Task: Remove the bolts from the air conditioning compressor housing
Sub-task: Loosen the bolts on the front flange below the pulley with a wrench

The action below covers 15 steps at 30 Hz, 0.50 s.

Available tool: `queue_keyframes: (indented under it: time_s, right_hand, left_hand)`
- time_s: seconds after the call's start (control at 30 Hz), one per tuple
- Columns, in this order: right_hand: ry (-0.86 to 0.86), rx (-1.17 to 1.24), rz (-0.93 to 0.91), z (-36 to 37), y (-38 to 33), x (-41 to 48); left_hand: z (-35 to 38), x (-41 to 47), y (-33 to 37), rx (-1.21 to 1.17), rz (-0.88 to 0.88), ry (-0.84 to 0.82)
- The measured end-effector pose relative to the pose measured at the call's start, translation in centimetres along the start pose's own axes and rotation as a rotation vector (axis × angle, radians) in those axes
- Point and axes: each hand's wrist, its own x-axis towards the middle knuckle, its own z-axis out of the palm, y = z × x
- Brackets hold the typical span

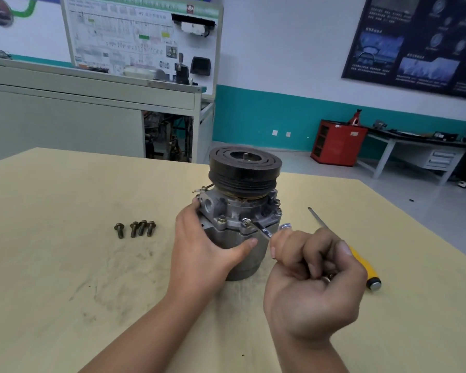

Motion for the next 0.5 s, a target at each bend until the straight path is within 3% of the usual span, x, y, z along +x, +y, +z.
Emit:
queue_keyframes:
  time_s: [0.5]
  right_hand:
    - [-0.028,0.062,0.046,-0.02,-0.76,0.45]
  left_hand:
    - [0.29,-0.33,0.17,-0.019,-0.012,0.051]
